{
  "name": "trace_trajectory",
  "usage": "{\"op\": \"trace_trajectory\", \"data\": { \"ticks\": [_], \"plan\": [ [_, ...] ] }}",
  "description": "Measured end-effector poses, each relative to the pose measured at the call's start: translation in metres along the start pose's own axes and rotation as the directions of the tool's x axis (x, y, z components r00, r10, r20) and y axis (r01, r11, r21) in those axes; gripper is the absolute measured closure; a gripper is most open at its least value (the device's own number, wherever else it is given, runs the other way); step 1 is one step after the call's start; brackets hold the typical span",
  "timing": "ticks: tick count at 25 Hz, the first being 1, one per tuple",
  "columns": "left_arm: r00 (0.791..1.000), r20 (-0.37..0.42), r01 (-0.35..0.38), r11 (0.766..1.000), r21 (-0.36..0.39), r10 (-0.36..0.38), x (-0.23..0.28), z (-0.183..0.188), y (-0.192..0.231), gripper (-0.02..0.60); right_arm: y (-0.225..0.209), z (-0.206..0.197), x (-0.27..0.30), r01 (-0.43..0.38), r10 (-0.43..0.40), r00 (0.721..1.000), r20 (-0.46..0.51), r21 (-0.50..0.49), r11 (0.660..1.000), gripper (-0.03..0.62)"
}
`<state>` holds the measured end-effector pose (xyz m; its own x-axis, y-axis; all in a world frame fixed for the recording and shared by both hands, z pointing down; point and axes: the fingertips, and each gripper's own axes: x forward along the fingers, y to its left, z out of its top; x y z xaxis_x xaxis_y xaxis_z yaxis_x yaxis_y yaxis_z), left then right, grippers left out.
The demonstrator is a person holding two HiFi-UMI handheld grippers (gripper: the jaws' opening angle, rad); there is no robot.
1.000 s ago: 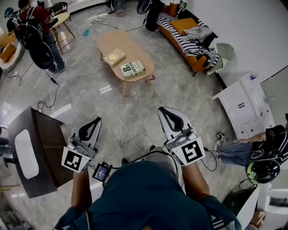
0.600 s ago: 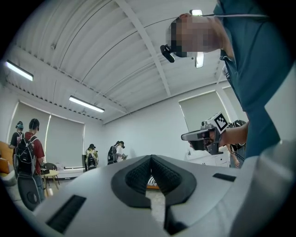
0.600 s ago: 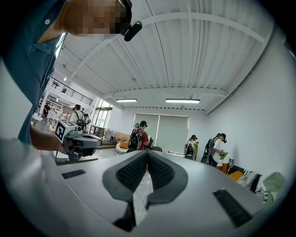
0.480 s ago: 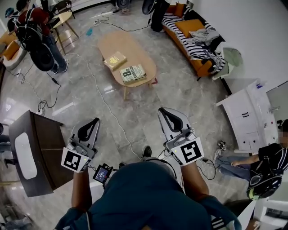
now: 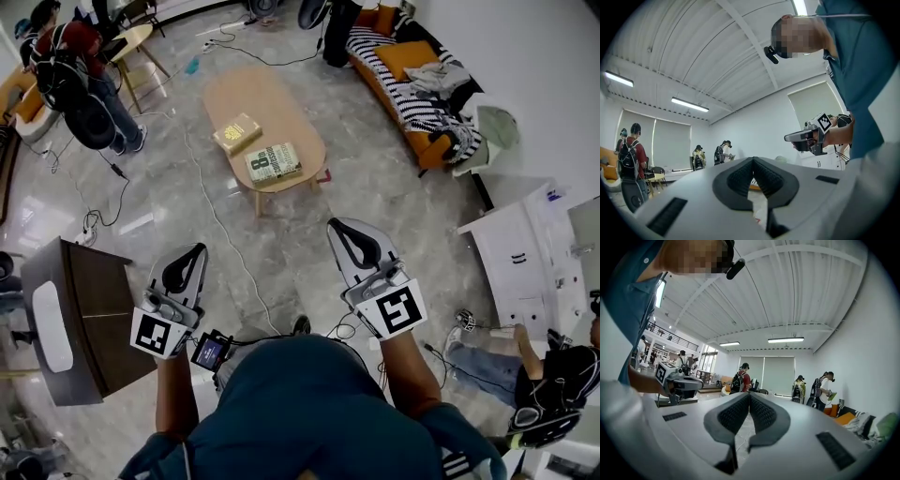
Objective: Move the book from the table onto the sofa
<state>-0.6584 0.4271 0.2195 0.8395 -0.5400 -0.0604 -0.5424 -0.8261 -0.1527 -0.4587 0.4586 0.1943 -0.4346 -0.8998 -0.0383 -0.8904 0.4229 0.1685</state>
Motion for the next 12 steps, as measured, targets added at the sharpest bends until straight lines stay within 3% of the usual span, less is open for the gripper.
{"op": "trace_trajectory", "data": {
  "ticks": [4, 8, 12],
  "plan": [
    [1.0, -0.028, -0.004, 1.0, -0.005, 0.004, 0.01, -0.006, 0.008, 0.578, -0.012, -0.007, 0.006, 0.004, -0.004, 1.0, -0.007, 0.021, 1.0, 0.58],
    [1.0, 0.005, 0.003, 1.0, -0.006, -0.003, 0.025, -0.008, 0.038, 0.578, -0.02, -0.013, 0.029, 0.023, -0.023, 0.999, -0.025, 0.011, 1.0, 0.58],
    [0.998, -0.017, 0.056, 0.998, -0.015, -0.056, 0.044, -0.019, 0.064, 0.578, -0.031, -0.009, 0.049, 0.082, -0.082, 0.996, -0.027, 0.014, 0.997, 0.58]
  ]
}}
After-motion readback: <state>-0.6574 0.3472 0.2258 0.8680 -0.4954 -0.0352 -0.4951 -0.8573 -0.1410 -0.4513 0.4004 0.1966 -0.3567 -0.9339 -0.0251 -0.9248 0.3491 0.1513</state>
